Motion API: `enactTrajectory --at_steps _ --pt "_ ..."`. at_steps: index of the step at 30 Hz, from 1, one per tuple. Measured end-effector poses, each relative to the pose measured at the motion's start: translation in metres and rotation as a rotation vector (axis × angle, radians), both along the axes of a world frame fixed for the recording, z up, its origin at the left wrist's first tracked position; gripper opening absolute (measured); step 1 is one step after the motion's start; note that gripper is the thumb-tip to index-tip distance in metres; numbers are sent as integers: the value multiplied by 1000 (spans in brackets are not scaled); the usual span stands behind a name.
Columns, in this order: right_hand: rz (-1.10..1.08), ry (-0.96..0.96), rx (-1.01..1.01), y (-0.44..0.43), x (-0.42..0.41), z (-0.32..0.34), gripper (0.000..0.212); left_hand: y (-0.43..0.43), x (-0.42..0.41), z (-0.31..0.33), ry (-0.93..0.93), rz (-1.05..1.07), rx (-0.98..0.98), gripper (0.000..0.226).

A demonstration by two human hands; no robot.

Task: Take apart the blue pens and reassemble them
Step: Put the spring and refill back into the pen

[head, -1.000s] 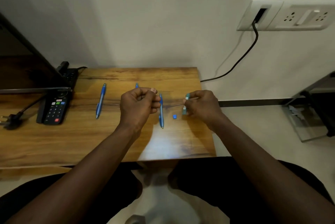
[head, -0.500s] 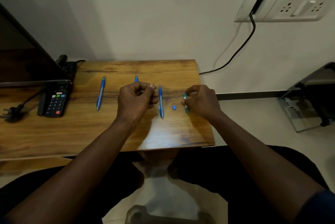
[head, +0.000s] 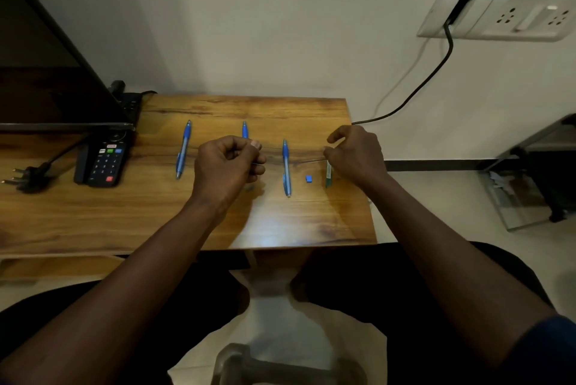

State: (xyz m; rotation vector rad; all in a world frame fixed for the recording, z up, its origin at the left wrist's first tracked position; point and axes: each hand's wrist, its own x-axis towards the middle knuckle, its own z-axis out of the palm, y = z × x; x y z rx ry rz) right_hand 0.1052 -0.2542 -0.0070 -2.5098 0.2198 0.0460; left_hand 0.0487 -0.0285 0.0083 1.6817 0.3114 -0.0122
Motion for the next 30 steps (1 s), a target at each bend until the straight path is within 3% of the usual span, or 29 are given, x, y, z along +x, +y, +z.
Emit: enactTrajectory --at_steps 6,13,20,23,28,30 --pt "96 37 24 43 -1 3 32 7 -3 2 0 14 1 12" --pt "183 111 -145 69 -3 -8 40 23 -10 -4 -25 23 71 12" --pt "151 144 -74 76 -3 -3 41 29 -9 7 -31 56 67 12" --pt "6 191 225 76 -1 16 25 28 -8 17 -50 68 54 13" --pt "-317 328 1261 78 2 66 15 27 -4 43 -147 126 37 10" --pt "-358 342 1515 79 1 81 16 24 0 58 -198 157 13 11"
